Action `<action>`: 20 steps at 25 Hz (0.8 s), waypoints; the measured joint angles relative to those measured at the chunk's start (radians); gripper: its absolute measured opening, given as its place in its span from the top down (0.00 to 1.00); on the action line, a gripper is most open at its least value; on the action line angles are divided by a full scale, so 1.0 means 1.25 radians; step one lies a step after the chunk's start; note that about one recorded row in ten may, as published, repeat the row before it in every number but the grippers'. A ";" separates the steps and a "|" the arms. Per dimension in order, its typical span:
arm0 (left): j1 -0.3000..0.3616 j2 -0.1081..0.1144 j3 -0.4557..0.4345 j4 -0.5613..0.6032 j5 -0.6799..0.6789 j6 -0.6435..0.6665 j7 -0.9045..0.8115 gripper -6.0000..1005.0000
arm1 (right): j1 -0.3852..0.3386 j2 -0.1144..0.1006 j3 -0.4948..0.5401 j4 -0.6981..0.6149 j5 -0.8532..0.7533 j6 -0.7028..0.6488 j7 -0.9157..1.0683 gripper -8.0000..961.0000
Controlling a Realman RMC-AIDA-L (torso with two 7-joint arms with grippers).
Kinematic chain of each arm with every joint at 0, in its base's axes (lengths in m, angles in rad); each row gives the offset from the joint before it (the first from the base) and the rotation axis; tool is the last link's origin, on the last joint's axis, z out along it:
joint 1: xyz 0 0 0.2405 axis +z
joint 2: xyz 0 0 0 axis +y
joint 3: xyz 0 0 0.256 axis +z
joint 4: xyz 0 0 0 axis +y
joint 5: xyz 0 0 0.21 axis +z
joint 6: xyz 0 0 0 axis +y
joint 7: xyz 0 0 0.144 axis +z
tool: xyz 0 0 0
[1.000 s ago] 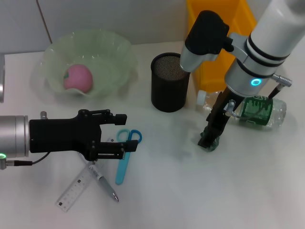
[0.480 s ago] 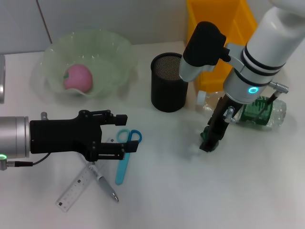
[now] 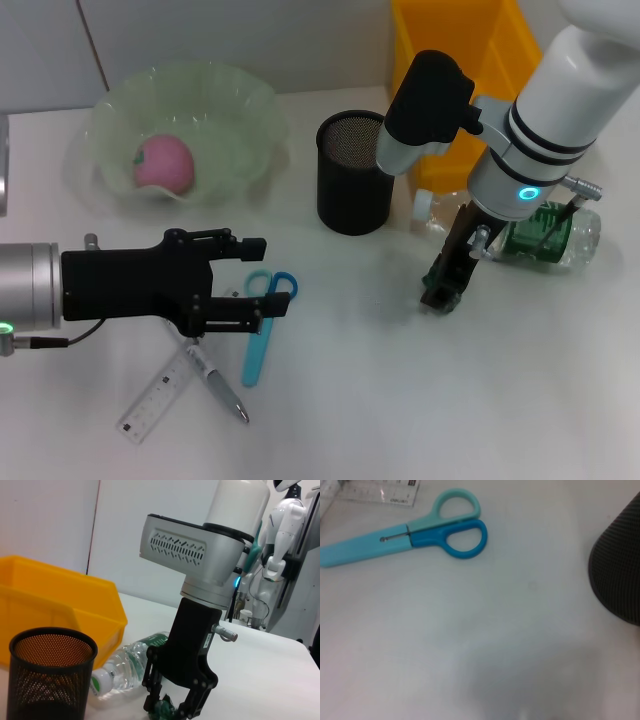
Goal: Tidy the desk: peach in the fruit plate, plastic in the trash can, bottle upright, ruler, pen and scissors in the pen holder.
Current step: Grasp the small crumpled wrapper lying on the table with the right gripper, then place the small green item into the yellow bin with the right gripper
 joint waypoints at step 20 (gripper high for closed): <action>-0.001 0.004 -0.005 0.000 0.000 0.003 0.001 0.22 | -0.055 -0.030 0.231 -0.468 -0.021 -0.183 0.059 0.60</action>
